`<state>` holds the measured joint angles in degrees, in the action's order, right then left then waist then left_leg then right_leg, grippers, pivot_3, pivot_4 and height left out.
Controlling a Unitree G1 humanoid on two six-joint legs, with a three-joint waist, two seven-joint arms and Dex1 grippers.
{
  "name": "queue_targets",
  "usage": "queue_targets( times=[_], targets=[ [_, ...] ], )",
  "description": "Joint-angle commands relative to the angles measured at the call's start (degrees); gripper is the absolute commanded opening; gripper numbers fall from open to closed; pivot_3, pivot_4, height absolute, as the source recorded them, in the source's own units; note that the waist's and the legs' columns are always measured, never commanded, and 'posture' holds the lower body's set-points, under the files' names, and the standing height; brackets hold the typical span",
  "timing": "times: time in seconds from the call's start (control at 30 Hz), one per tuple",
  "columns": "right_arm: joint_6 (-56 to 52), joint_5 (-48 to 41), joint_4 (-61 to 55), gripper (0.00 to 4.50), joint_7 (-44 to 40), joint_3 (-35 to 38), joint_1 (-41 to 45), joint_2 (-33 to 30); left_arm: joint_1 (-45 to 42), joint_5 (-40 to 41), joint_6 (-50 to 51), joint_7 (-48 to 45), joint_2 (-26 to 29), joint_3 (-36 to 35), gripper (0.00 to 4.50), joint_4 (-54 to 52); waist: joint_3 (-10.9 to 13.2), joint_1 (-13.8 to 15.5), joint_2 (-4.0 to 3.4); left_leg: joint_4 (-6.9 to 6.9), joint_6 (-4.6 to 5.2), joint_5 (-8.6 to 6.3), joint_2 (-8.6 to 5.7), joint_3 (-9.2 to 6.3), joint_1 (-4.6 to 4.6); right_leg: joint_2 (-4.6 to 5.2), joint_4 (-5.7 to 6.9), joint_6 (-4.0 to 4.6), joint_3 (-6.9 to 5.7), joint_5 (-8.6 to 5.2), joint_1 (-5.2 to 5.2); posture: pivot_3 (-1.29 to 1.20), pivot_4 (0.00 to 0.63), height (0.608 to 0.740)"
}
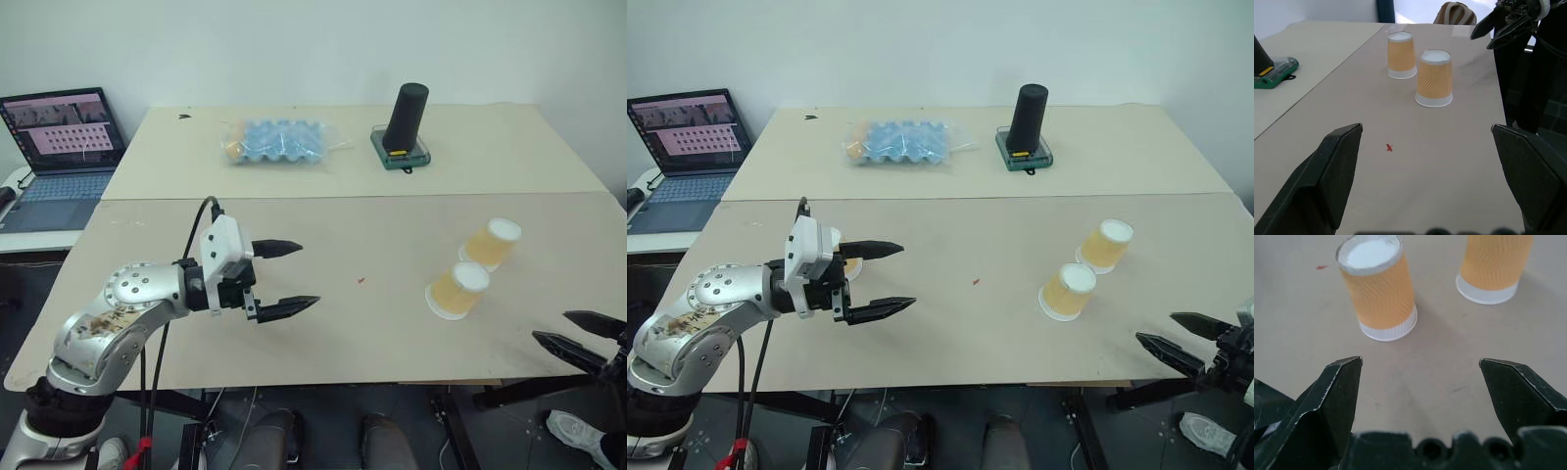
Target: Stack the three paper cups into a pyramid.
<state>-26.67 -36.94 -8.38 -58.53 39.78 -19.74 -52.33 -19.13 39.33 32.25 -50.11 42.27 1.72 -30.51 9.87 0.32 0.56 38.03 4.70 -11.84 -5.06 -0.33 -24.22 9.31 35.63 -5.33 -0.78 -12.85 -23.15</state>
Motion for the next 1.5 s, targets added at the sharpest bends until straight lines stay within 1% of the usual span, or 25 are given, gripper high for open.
queue_targets(
  times=[0.03,0.13,0.3,0.6,0.9,1.23,1.3,1.33,1.4,1.43,1.47,1.5],
  targets=[
    [1.3,2.2,0.0,4.45,2.5,-4.0,4.9,0.4,-1.7,0.6,-0.3,-0.5,-0.5,-0.6,4.5,-1.1,0.0,0.2,0.05,0.0,-0.01,0.0,0.0,-0.01,0.0,0.0,0.0,0.01,-0.01,0.01,-0.01,0.0,0.15,0.726],
    [1.1,3.2,0.4,4.45,3.5,-7.8,9.4,1.5,-2.1,0.5,0.0,-0.9,-0.6,-0.8,4.5,-0.8,0.0,0.4,0.06,0.0,0.0,0.01,-0.04,0.0,-0.07,0.0,-0.01,0.32,0.0,0.21,-0.04,0.0,0.15,0.726],
    [1.6,4.8,-0.4,4.45,3.4,-12.4,12.4,2.1,-2.1,0.3,0.1,-1.1,-0.6,-1.1,4.5,-0.6,0.0,1.1,0.07,0.0,0.13,0.02,-0.08,-0.03,-0.15,0.0,0.0,0.32,-0.02,0.2,-0.06,0.0,0.15,0.726],
    [1.9,6.1,0.9,4.45,3.7,-16.0,16.5,2.8,-2.3,1.0,1.1,-0.2,-0.9,-1.9,4.5,-1.0,0.0,1.2,0.07,0.0,0.09,-0.01,-0.1,-0.02,-0.07,-0.01,-0.03,0.31,-0.02,0.21,-0.06,0.0,0.15,0.726],
    [2.3,8.1,2.6,4.45,4.7,-21.2,22.6,5.1,-2.7,1.2,2.0,1.0,-1.2,-2.1,4.5,-1.4,0.0,1.1,0.08,0.0,0.09,0.0,-0.1,-0.02,-0.08,-0.02,0.0,0.31,-0.03,0.21,-0.07,0.0,0.15,0.726],
    [2.3,9.8,4.7,4.45,5.0,-23.6,26.1,6.0,-2.8,1.6,2.8,1.7,-1.3,-2.2,4.5,-1.5,0.0,1.1,0.08,0.0,0.09,0.01,-0.12,-0.02,-0.08,-0.02,0.02,0.31,-0.02,0.22,-0.09,0.0,0.15,0.726],
    [2.3,10.0,4.7,3.95,5.0,-23.6,26.3,6.1,-2.7,1.6,2.8,1.7,-1.3,-2.2,4.5,-1.6,0.0,1.1,0.08,0.0,0.09,0.01,-0.12,-0.02,-0.08,-0.02,0.02,0.31,-0.02,0.22,-0.08,0.0,0.15,0.726],
    [2.3,10.0,4.7,3.77,5.0,-23.5,26.3,6.1,-2.7,1.7,2.8,1.8,-1.3,-2.2,4.5,-1.6,0.0,1.1,0.08,0.0,0.1,0.01,-0.12,-0.02,-0.08,-0.02,0.03,0.31,-0.02,0.22,-0.08,0.0,0.15,0.726],
    [2.4,10.1,4.4,3.08,5.0,-23.5,26.3,6.2,-2.7,1.8,2.9,1.8,-1.2,-2.2,4.5,-1.7,0.0,1.1,0.08,0.0,0.1,0.02,-0.12,-0.02,-0.08,-0.02,0.03,0.32,-0.01,0.22,-0.08,0.0,0.15,0.726],
    [2.4,10.0,4.2,2.81,5.0,-23.5,26.2,6.2,-2.6,1.8,2.9,1.8,-1.2,-2.2,4.5,-1.7,0.0,1.1,0.08,0.0,0.1,0.02,-0.12,-0.02,-0.08,-0.02,0.03,0.32,-0.01,0.22,-0.08,0.0,0.15,0.726],
    [2.2,10.0,4.1,2.64,5.1,-23.5,26.3,6.3,-2.6,1.7,2.9,1.8,-1.1,-2.2,4.5,-1.8,0.0,1.1,0.08,0.0,0.09,0.01,-0.12,-0.02,-0.08,-0.02,0.03,0.32,-0.02,0.22,-0.08,0.0,0.15,0.726],
    [2.0,10.0,4.0,2.62,5.3,-23.5,26.4,6.3,-2.5,1.6,2.8,1.8,-1.1,-2.1,4.5,-1.8,0.0,1.1,0.08,0.0,0.09,0.01,-0.12,-0.02,-0.07,-0.02,0.03,0.32,-0.01,0.22,-0.09,0.0,0.15,0.726]
  ],
)
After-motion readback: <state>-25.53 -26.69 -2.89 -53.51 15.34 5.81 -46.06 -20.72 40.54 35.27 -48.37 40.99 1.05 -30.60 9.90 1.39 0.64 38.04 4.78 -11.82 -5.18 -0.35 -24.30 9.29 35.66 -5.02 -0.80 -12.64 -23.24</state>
